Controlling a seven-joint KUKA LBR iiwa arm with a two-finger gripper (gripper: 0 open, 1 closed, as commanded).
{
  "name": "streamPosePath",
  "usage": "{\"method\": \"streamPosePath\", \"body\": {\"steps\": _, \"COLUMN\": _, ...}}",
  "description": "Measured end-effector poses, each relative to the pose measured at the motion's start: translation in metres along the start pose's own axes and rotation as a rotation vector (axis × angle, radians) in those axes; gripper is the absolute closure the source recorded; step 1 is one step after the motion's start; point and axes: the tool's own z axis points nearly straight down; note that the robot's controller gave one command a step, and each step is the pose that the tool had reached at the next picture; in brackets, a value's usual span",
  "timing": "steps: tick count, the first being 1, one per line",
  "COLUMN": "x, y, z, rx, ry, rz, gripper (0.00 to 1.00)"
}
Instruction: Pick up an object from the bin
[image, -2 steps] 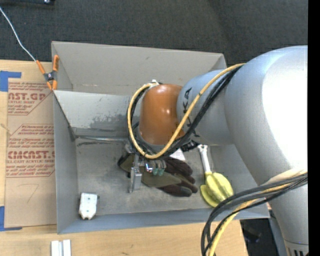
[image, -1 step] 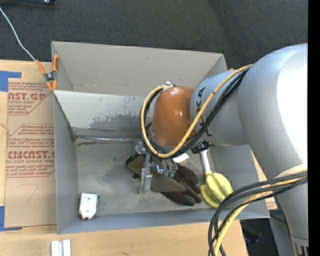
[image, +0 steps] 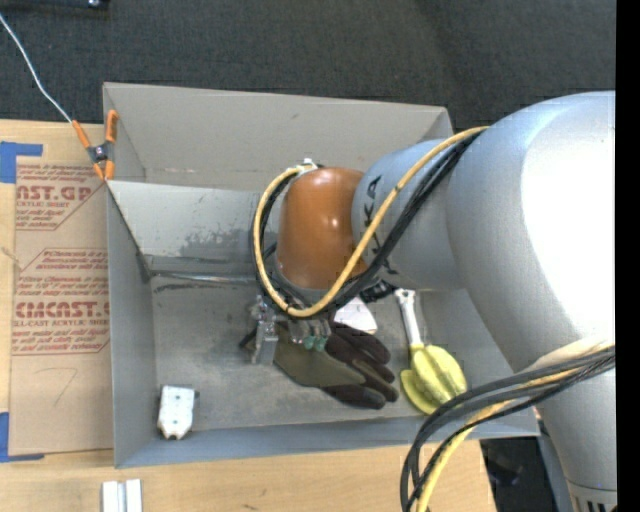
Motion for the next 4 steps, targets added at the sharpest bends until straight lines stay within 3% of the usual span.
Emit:
{"method": "streamPosePath", "body": {"steps": 3, "x": 0.002, "y": 0.0, "z": -0.015, "rx": 0.001, "ry": 0.006, "rz": 0.0, "gripper": 1.0}}
{"method": "streamPosePath", "body": {"steps": 4, "x": 0.0, "y": 0.0, "z": -0.028, "rx": -0.001, "ry": 0.0, "rz": 0.0, "gripper": 1.0}}
